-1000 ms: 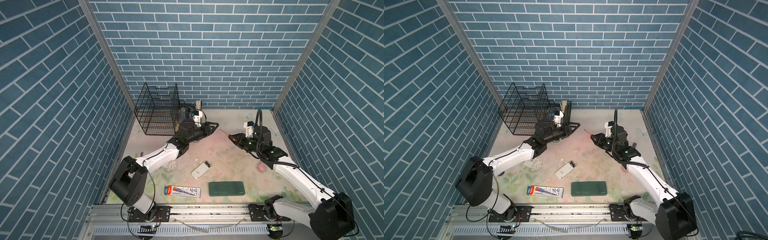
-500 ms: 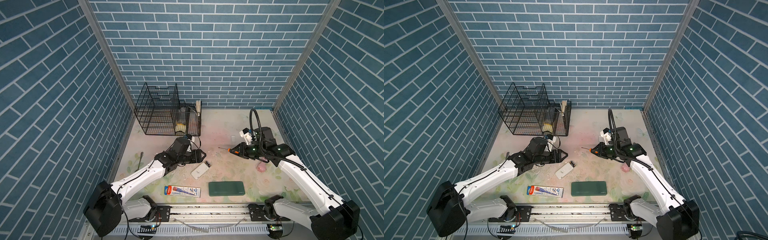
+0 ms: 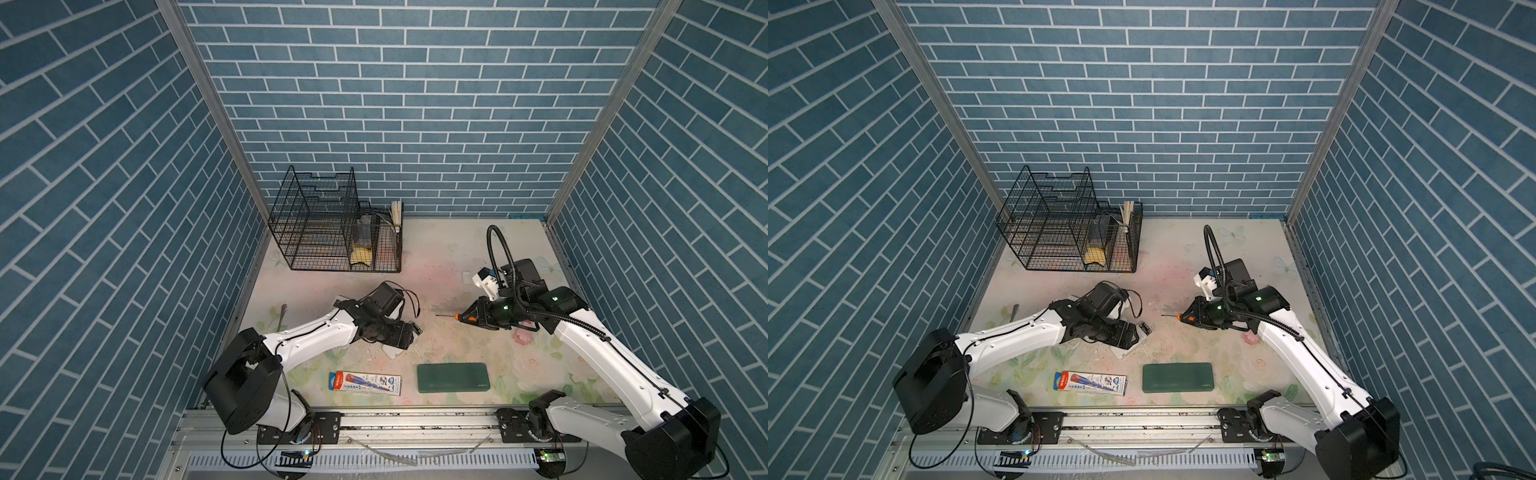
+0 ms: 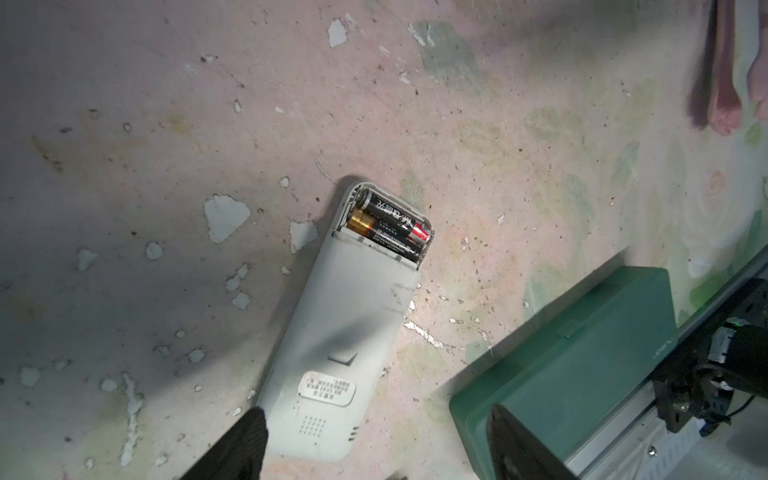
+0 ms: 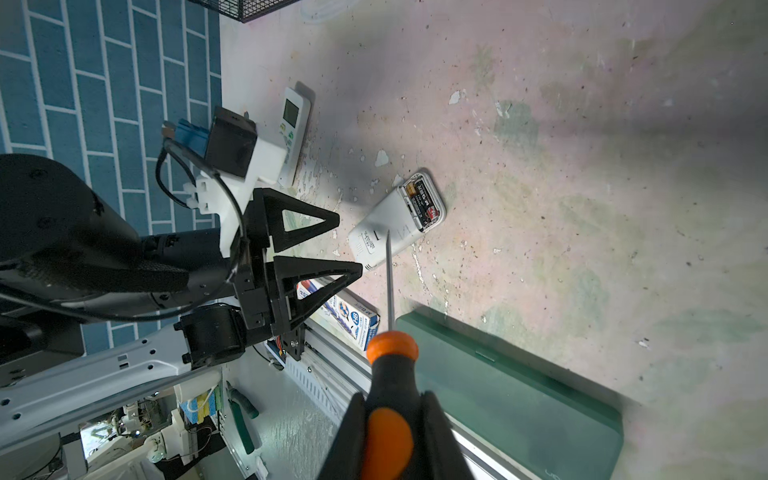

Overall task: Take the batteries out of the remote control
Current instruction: 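Grasp the remote's lower end with the left gripper while right brings screwdriver near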

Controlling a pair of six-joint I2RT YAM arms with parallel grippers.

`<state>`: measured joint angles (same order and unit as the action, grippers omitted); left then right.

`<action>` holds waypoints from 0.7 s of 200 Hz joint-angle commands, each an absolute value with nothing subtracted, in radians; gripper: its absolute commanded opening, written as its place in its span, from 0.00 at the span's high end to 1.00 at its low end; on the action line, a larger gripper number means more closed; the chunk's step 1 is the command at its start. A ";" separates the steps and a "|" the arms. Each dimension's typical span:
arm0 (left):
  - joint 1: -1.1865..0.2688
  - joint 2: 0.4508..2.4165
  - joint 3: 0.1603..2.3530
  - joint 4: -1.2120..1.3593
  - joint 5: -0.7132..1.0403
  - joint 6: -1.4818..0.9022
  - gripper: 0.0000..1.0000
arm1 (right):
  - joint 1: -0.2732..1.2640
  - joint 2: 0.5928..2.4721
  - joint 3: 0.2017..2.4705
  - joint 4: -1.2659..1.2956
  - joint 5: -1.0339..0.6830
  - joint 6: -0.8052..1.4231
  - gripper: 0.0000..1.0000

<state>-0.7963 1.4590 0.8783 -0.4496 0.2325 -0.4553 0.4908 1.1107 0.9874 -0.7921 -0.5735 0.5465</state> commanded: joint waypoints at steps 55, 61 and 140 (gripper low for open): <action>-0.889 1.585 0.953 -0.579 0.031 -0.336 0.19 | 0.530 1.117 0.943 -0.698 -0.536 0.645 1.00; -0.894 1.595 0.954 -0.578 0.025 -0.334 0.20 | 0.533 1.118 0.942 -0.697 -0.531 0.649 1.00; -0.907 1.659 0.947 -0.574 -0.031 -0.330 0.33 | 0.567 1.146 0.897 -0.634 -0.485 0.706 1.00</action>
<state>-0.8993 1.6375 0.9367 -0.5560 -0.0029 -0.3435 0.5575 1.1339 0.9352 -0.6754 -0.5102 0.6624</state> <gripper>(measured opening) 0.688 0.205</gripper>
